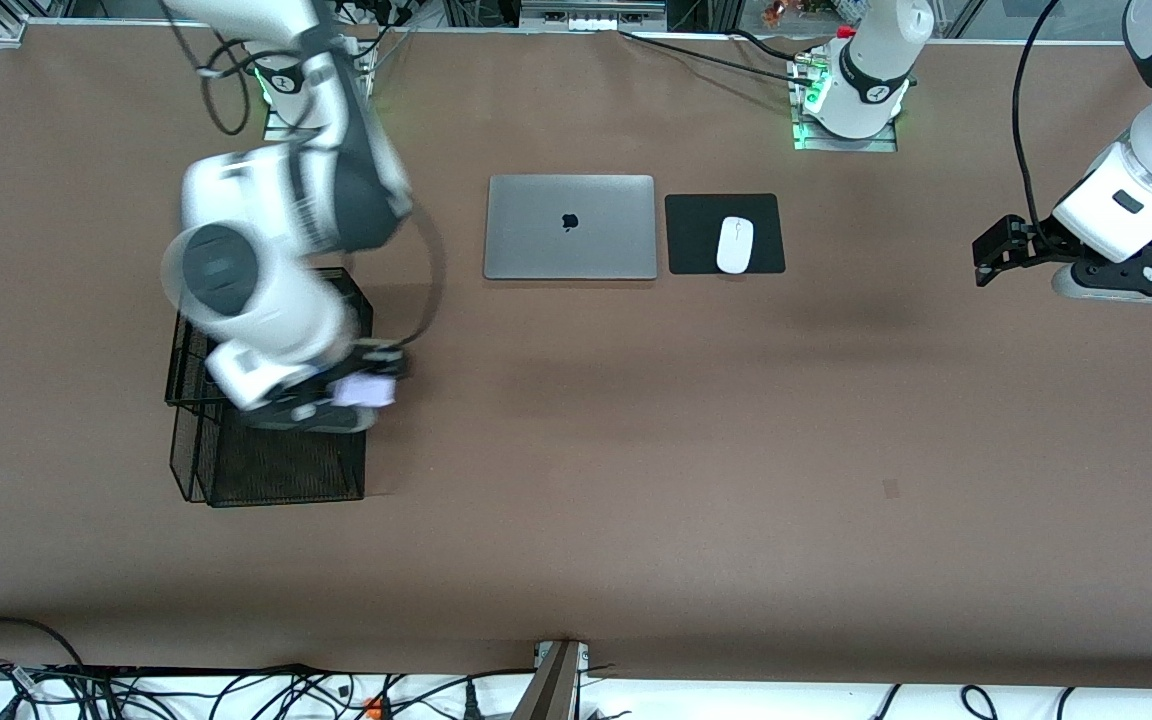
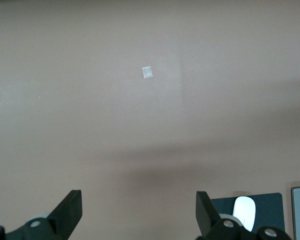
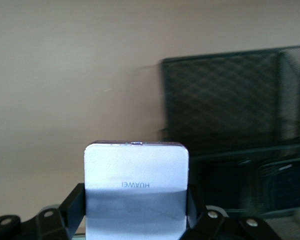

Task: Place phones with both arms
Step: 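Carry the white phone with the right gripper into the basket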

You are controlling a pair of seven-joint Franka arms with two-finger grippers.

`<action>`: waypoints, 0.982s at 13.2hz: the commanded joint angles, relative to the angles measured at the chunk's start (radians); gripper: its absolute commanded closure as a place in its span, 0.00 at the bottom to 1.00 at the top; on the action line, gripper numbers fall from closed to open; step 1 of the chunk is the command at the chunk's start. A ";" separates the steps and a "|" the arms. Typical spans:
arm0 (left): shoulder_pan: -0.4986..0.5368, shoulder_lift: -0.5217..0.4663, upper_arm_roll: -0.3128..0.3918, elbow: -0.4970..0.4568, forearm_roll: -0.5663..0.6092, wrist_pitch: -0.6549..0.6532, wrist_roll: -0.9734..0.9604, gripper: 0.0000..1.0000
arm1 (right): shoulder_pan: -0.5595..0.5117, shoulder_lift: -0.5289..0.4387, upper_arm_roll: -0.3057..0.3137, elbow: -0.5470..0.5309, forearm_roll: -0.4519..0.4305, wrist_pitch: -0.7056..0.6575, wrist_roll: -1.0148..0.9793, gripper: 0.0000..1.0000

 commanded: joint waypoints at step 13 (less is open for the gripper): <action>0.001 0.011 -0.017 0.034 -0.016 -0.033 0.007 0.00 | -0.203 0.239 0.049 -0.047 0.157 0.327 -0.282 0.50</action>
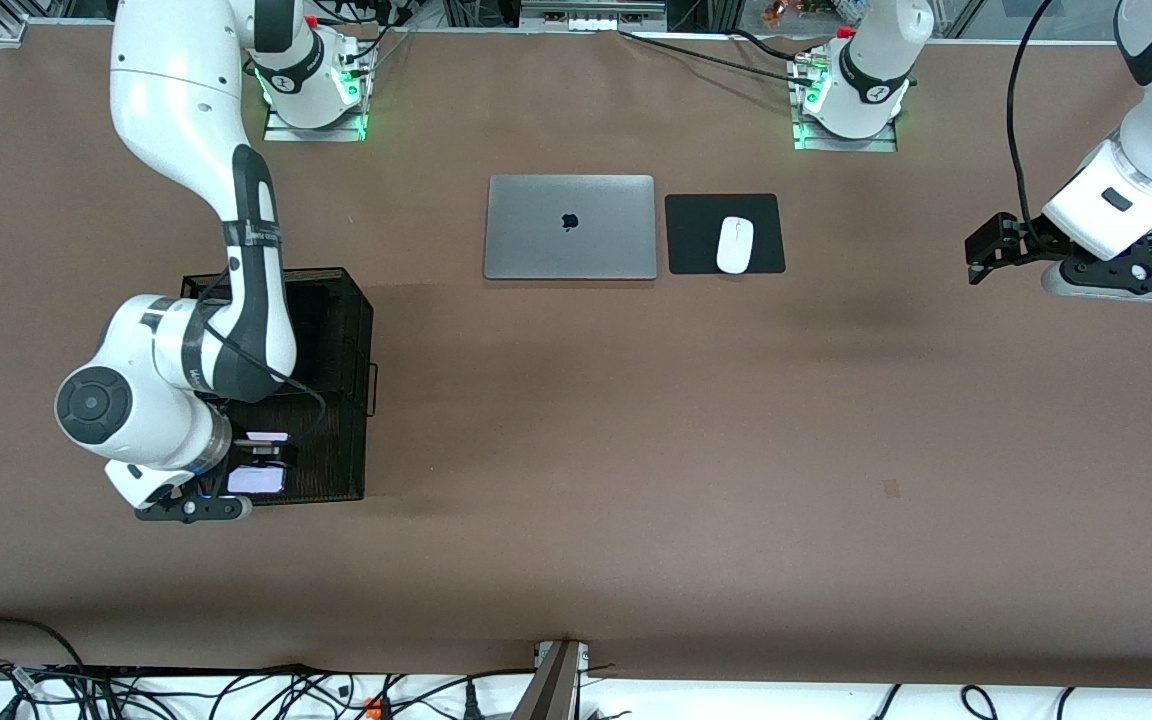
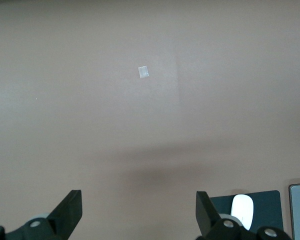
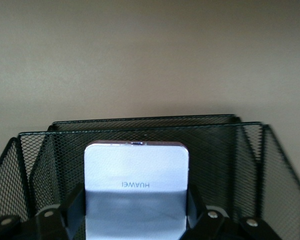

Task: Place phones with both arms
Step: 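Open the right gripper to release the white phone in the basket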

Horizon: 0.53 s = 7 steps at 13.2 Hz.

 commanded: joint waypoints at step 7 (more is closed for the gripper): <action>0.002 0.012 -0.006 0.031 -0.013 -0.029 0.007 0.00 | -0.014 -0.072 -0.005 -0.011 0.045 -0.052 -0.015 0.00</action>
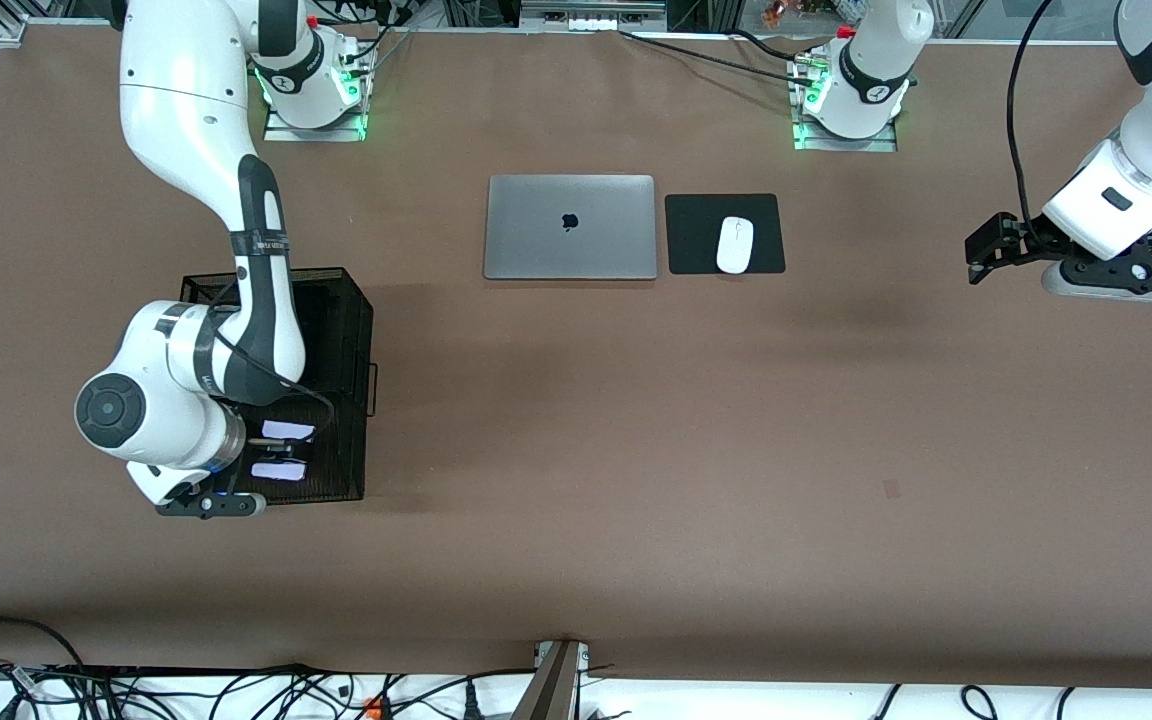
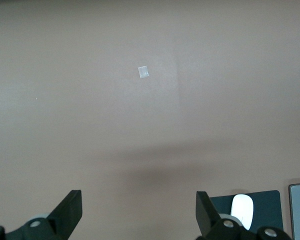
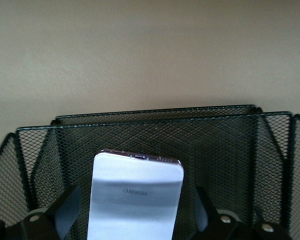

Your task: Place phones with both arms

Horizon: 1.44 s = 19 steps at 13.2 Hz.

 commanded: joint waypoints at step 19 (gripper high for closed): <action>0.000 0.012 -0.022 0.032 -0.011 -0.027 0.005 0.00 | -0.457 -0.771 0.469 -0.269 -0.544 -0.432 0.101 0.00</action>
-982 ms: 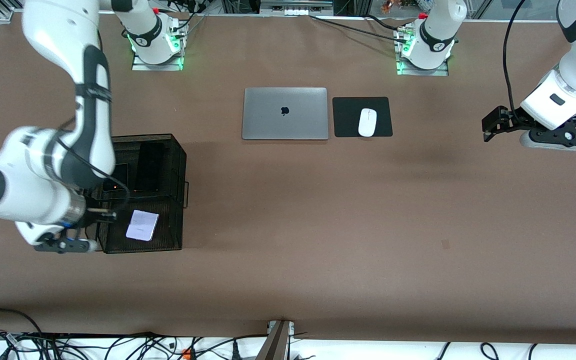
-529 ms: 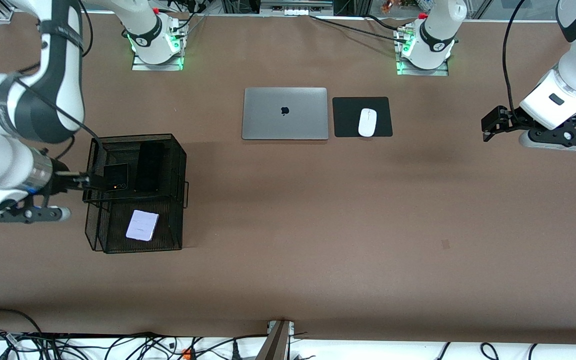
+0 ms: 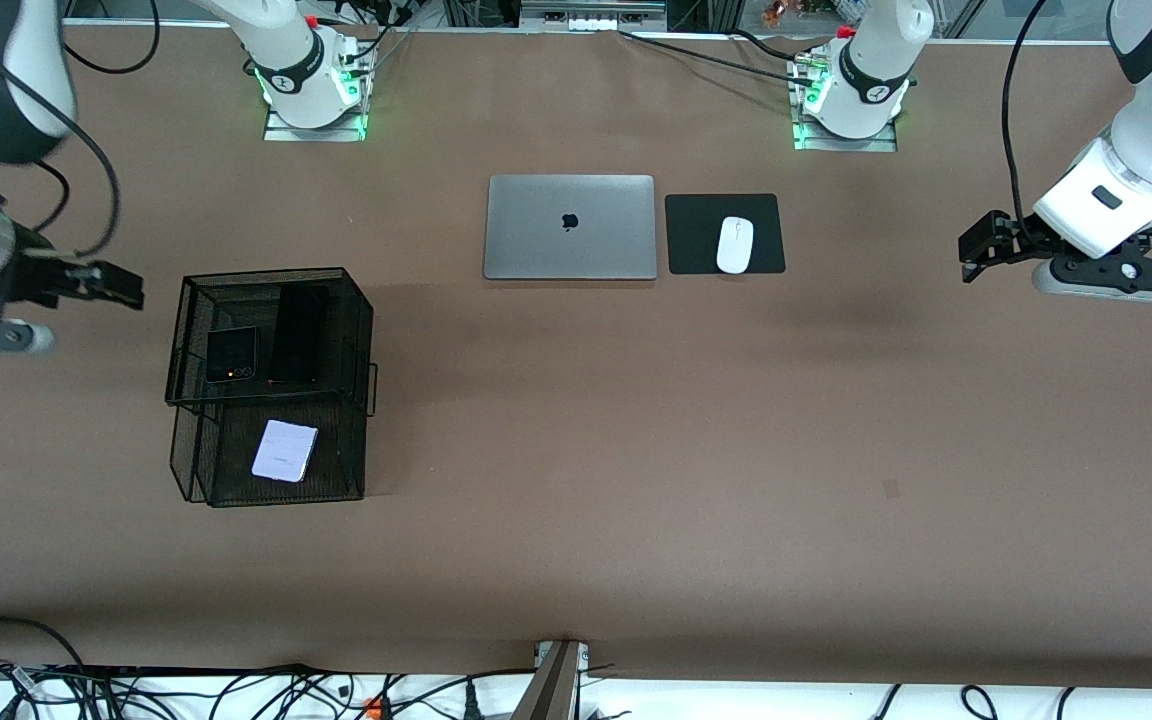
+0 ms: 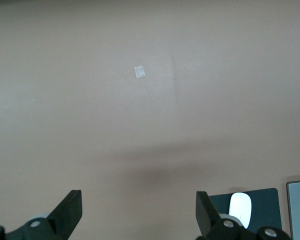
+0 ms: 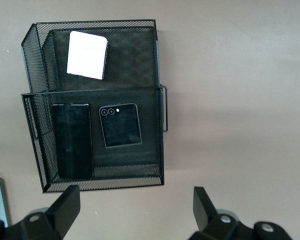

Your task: Place phones with both arms

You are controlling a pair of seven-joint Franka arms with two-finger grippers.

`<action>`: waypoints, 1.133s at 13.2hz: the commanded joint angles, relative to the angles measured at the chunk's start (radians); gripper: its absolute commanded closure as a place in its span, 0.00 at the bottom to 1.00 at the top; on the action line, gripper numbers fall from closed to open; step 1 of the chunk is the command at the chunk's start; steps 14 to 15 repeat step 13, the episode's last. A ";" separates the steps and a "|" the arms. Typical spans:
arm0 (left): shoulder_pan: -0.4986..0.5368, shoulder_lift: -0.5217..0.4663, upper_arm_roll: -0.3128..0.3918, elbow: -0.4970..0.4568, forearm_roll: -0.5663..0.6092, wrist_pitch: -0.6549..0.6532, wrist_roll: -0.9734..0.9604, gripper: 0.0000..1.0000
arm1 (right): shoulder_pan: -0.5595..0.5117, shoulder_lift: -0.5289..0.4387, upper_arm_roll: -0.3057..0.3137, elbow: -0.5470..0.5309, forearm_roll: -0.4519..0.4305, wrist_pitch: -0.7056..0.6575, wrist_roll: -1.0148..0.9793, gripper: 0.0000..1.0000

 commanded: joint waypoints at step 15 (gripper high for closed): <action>0.013 0.013 0.001 0.029 -0.005 -0.022 0.007 0.00 | -0.276 -0.083 0.260 -0.031 -0.035 -0.039 0.019 0.00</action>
